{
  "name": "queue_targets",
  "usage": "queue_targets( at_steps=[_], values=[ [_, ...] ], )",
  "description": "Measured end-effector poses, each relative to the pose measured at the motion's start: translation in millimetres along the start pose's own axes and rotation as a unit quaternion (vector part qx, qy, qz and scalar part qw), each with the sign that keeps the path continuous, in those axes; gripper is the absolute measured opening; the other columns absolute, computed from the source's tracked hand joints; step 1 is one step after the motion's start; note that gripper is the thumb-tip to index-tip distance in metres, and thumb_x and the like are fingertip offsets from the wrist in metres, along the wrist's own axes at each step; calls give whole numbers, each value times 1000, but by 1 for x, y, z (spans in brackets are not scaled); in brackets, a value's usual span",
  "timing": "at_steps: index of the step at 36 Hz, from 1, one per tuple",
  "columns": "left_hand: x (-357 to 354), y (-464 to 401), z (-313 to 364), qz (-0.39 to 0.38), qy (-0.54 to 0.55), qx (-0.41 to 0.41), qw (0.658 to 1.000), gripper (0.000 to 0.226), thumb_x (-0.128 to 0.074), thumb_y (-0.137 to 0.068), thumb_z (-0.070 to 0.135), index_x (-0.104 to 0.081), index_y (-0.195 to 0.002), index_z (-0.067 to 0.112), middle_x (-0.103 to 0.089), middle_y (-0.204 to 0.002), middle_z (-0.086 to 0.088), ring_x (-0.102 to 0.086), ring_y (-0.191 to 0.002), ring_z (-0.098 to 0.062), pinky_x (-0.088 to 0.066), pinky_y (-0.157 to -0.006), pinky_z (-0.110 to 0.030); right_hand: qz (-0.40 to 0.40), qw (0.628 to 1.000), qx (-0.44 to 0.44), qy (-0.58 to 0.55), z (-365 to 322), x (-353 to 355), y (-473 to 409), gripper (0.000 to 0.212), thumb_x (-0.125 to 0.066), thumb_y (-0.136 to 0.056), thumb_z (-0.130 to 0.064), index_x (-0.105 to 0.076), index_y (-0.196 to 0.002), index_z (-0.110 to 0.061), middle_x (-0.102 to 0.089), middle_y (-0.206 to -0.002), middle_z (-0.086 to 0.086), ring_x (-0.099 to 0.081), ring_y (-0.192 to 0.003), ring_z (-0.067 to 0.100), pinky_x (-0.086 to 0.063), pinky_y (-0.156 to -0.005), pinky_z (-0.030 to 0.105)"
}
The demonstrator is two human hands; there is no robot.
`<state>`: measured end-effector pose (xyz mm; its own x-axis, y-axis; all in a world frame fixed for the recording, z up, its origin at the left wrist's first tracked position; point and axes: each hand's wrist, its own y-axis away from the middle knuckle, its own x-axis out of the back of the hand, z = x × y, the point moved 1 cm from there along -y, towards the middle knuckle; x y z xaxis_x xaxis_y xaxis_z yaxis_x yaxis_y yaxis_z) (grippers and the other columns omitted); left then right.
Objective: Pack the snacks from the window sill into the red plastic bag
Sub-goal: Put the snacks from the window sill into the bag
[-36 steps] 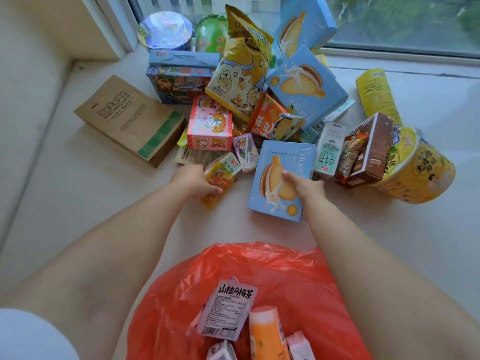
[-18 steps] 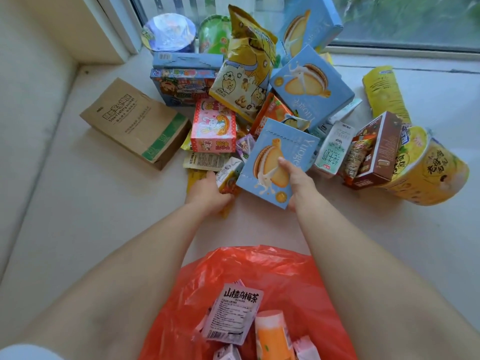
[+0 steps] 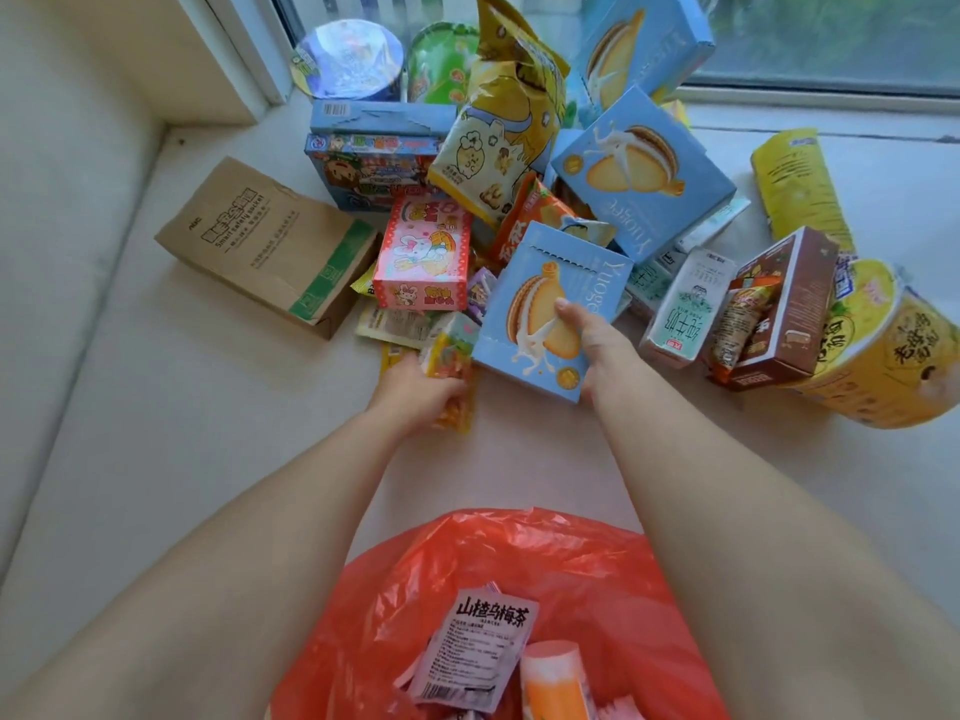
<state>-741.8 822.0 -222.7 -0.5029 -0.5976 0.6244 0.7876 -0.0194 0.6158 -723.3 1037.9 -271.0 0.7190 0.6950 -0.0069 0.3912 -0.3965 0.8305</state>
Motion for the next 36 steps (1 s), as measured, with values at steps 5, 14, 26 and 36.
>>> queue_targets(
  at_steps=[5, 14, 26, 36],
  values=[
    [28, 18, -14, 90, 9, -2, 996, 48, -67, -80, 42, -55, -114, 11, -63, -111, -12, -57, -104, -32, -45, -82, -34, 43, 998, 31, 31, 8, 0, -15, 122, -85, 3, -57, -63, -110, -17, -65, -107, 11, -67, -90, 34, -51, -87, 51],
    [28, 22, 42, 53, 208, -99, 972, 46, -70, -73, 46, -61, -109, 18, -68, -105, -1, -63, -97, -19, -51, -88, -37, 44, 993, 59, 94, 19, 8, -51, 130, -80, 5, -70, -60, -113, -19, -59, -115, 7, -67, -88, 34, -53, -82, 54],
    [-3, -6, 70, -18, 158, -87, 983, 47, -68, -80, 40, -56, -120, 18, -64, -114, 0, -59, -106, -21, -48, -95, -40, -108, 993, 44, 6, -29, 7, 41, 15, -71, -80, -28, -64, -88, -17, -69, -86, 6, -64, -73, 19, -52, -61, 27],
    [-1, -14, 65, -28, 186, -61, 980, 71, -63, -54, 59, -59, -116, 23, -67, -109, 1, -62, -102, -21, -49, -95, -45, -158, 987, 40, -1, -41, -6, 35, 46, -78, -72, -30, -67, -111, -8, -71, -105, 17, -69, -92, 34, -57, -79, 46]
  ],
)
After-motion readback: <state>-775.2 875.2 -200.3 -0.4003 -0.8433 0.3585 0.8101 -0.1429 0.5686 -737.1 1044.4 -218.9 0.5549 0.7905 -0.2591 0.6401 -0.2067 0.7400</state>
